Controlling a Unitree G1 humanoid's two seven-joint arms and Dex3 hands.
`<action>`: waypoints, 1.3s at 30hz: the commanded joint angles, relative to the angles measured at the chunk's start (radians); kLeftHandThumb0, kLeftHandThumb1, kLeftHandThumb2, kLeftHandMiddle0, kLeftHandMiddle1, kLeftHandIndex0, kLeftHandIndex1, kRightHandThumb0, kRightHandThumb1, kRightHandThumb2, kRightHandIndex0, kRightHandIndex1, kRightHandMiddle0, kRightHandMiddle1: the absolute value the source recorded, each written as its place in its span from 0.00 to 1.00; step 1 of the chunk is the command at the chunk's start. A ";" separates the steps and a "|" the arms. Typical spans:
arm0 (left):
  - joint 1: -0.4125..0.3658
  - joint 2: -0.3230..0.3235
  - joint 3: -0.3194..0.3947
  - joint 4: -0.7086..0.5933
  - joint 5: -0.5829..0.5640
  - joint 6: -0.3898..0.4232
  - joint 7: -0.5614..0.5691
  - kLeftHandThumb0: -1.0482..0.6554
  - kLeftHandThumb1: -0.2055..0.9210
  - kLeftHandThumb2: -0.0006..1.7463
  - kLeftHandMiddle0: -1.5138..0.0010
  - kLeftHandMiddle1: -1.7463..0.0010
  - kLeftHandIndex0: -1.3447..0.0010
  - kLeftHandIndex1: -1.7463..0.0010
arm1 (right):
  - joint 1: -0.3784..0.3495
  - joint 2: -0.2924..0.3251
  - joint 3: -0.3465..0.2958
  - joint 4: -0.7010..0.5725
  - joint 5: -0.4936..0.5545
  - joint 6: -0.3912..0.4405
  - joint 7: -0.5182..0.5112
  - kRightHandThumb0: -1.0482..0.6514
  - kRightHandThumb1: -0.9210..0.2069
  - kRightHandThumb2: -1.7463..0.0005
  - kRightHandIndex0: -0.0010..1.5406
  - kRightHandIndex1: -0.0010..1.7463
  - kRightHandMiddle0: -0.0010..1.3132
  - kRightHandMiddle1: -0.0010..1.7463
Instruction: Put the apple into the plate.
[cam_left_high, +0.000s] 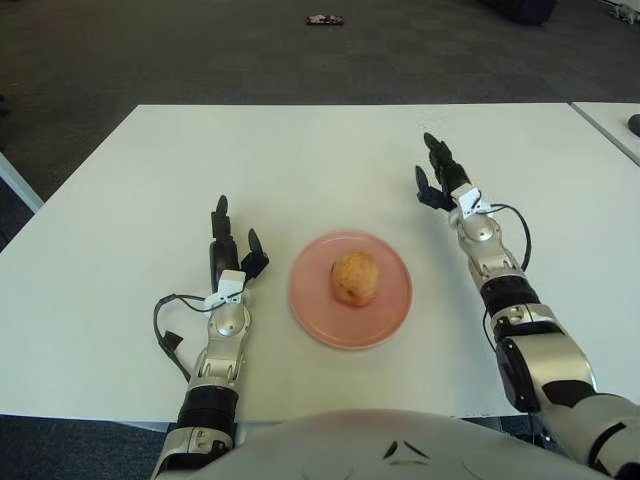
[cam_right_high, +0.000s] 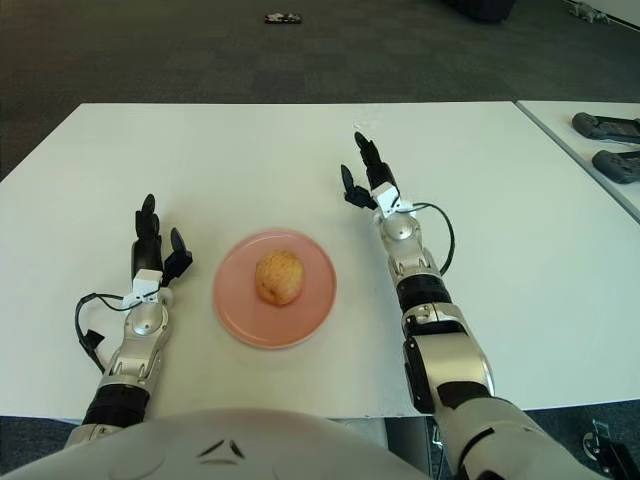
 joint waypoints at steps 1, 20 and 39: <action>0.008 0.004 0.004 -0.007 -0.001 0.013 -0.006 0.16 1.00 0.55 0.87 1.00 1.00 0.79 | 0.005 0.012 -0.016 0.002 0.019 0.013 -0.015 0.06 0.00 0.48 0.00 0.00 0.00 0.12; 0.011 0.012 0.002 -0.031 0.003 0.037 -0.015 0.16 1.00 0.55 0.88 1.00 1.00 0.81 | 0.046 0.106 -0.061 0.133 0.047 -0.120 -0.132 0.16 0.00 0.66 0.15 0.05 0.00 0.30; 0.013 0.004 0.005 -0.062 -0.012 0.041 -0.026 0.17 1.00 0.54 0.89 1.00 1.00 0.80 | 0.108 0.120 -0.058 0.060 0.061 -0.062 -0.081 0.22 0.00 0.74 0.19 0.06 0.00 0.27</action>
